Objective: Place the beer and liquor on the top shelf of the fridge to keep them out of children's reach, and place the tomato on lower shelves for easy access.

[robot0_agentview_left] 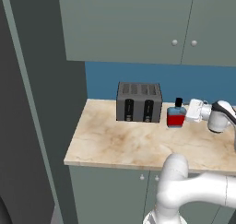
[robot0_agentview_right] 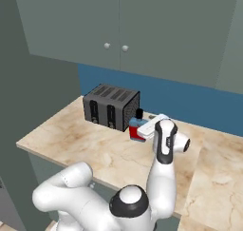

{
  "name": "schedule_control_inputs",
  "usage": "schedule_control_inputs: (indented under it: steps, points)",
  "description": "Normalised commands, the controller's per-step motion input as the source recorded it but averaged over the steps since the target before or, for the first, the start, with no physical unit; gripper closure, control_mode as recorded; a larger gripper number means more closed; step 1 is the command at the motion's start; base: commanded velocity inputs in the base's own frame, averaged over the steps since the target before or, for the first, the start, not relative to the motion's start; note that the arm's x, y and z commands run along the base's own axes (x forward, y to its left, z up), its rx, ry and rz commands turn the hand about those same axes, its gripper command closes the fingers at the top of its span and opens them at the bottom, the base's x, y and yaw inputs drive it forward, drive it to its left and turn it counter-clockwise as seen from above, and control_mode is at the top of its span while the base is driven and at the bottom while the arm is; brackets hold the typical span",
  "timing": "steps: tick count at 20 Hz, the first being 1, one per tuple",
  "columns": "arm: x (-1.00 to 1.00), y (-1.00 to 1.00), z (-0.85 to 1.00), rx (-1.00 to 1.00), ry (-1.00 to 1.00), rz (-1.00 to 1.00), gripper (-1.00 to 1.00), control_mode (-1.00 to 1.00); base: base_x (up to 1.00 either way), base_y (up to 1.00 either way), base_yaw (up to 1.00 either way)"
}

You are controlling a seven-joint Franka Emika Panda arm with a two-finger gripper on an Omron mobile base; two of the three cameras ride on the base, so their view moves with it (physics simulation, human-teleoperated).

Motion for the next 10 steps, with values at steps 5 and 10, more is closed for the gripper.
schedule_control_inputs:
  steps: [5,10]
  points:
    - [0.0,0.13,0.0,-0.02,0.0,0.0,-1.0,-1.0,0.0,0.0,0.0]
    - [0.0,0.14,0.0,-0.01,0.0,0.0,-1.0,-1.0,0.0,0.0,0.0]
